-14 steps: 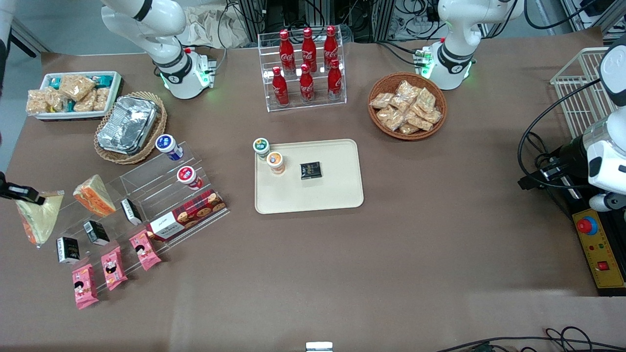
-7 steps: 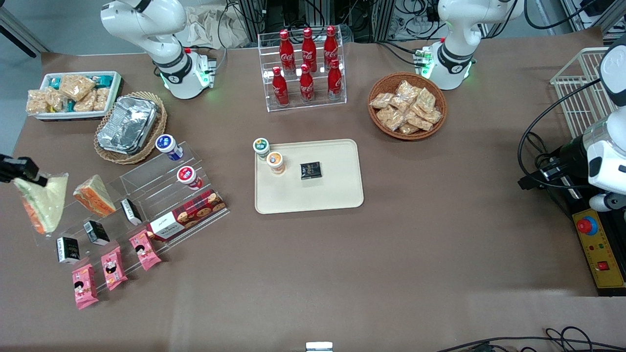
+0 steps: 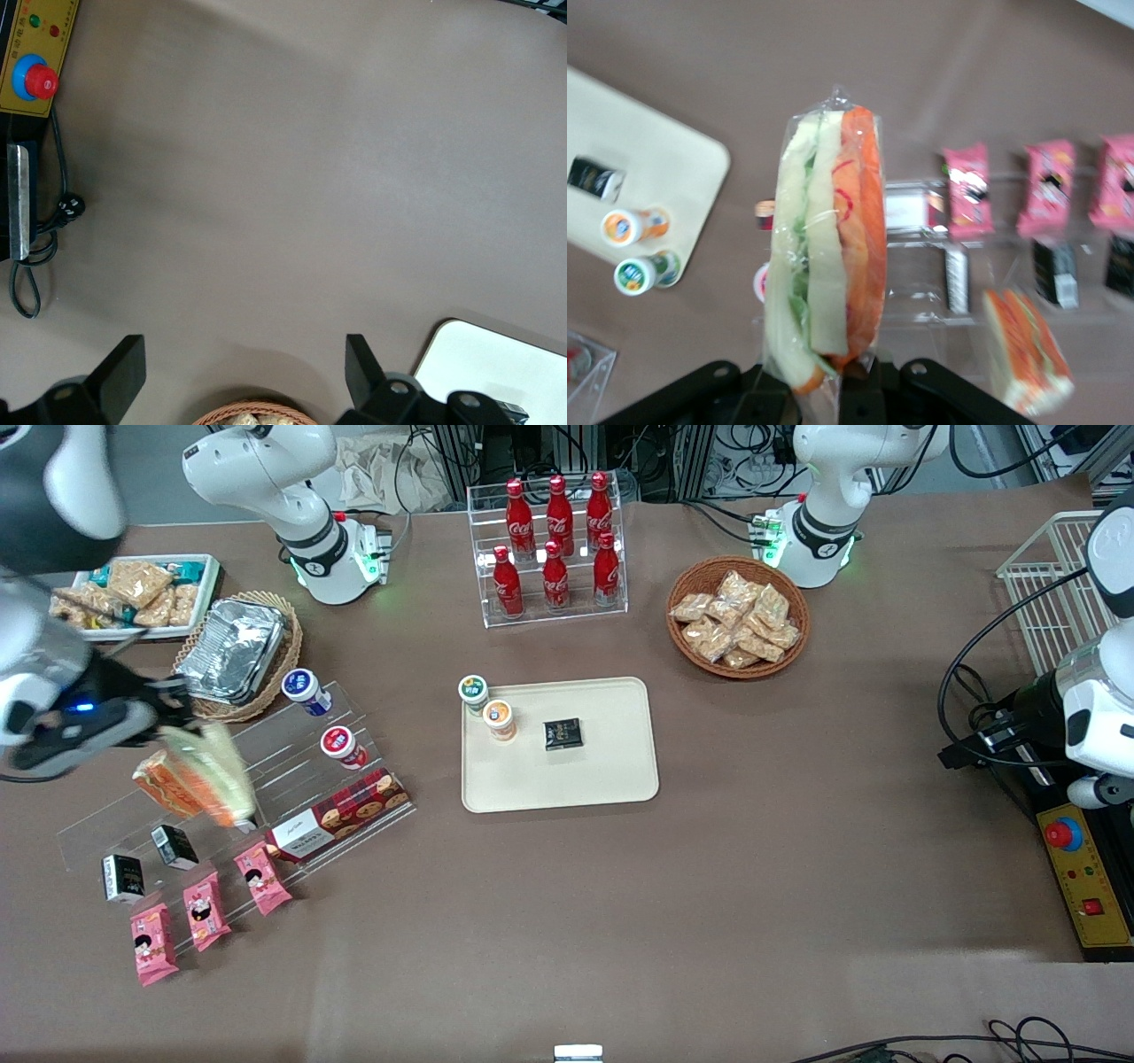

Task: Place sandwich on tray
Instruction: 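Carry the sandwich with the right gripper over to the cream tray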

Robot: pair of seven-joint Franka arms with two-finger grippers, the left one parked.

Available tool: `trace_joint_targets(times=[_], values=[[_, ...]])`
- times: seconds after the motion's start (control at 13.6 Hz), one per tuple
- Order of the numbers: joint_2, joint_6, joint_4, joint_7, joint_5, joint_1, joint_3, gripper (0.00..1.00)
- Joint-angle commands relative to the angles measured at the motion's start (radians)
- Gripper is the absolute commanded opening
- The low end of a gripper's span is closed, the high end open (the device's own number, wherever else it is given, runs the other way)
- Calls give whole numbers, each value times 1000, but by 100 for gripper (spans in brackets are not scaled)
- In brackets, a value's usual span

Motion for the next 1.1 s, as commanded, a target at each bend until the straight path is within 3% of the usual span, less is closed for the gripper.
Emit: trace_joint_targets(times=[0.0,0.15,0.44,0.81,1.03], values=[[28,35,5,-22,-51,193,-14,5],[71,91,7,-14,-88,334,-14,5],[230,244,5,-20,-88,520,-14,5],[428,457,-4,-142,-74,608,-7,4],[489,526,-10,-237,-71,611,35,3]])
